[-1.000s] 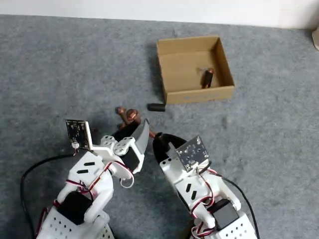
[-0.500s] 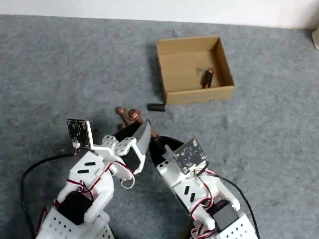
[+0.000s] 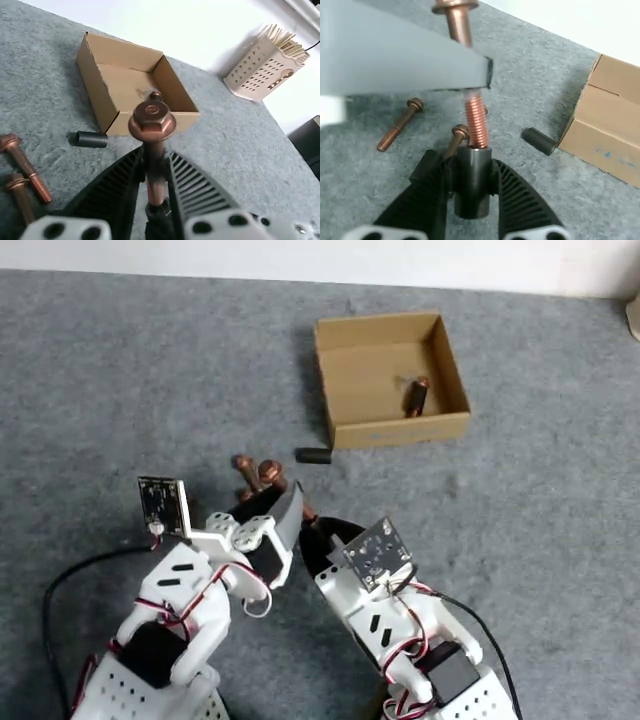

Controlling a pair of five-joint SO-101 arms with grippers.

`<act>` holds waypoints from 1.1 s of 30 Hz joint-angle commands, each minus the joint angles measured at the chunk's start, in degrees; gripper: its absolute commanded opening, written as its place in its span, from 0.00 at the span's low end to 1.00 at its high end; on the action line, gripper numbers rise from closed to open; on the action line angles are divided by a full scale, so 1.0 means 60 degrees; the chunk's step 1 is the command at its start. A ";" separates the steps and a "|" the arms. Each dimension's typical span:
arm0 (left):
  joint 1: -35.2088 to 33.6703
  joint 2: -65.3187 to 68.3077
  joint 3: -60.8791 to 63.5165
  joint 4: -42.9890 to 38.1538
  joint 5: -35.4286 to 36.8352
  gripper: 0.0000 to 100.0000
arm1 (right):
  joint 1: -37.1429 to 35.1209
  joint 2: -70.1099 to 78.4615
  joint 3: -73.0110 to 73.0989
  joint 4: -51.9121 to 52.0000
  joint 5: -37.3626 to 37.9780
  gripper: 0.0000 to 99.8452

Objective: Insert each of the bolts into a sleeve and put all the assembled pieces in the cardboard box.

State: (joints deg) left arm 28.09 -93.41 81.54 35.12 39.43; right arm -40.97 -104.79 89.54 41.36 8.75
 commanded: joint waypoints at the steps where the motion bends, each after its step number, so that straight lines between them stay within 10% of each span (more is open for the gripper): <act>1: 0.0198 0.1590 -0.1062 0.0015 0.0073 0.01 | -0.0168 -0.0081 -0.0740 0.0007 0.0132 0.00; 33: 0.0344 0.3392 -0.3172 0.1201 -0.0015 0.01 | 0.0388 -0.0081 -0.0667 -0.0491 0.0103 0.00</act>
State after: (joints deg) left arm 28.44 -72.48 65.45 42.24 39.34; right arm -39.47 -104.79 89.54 41.01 9.10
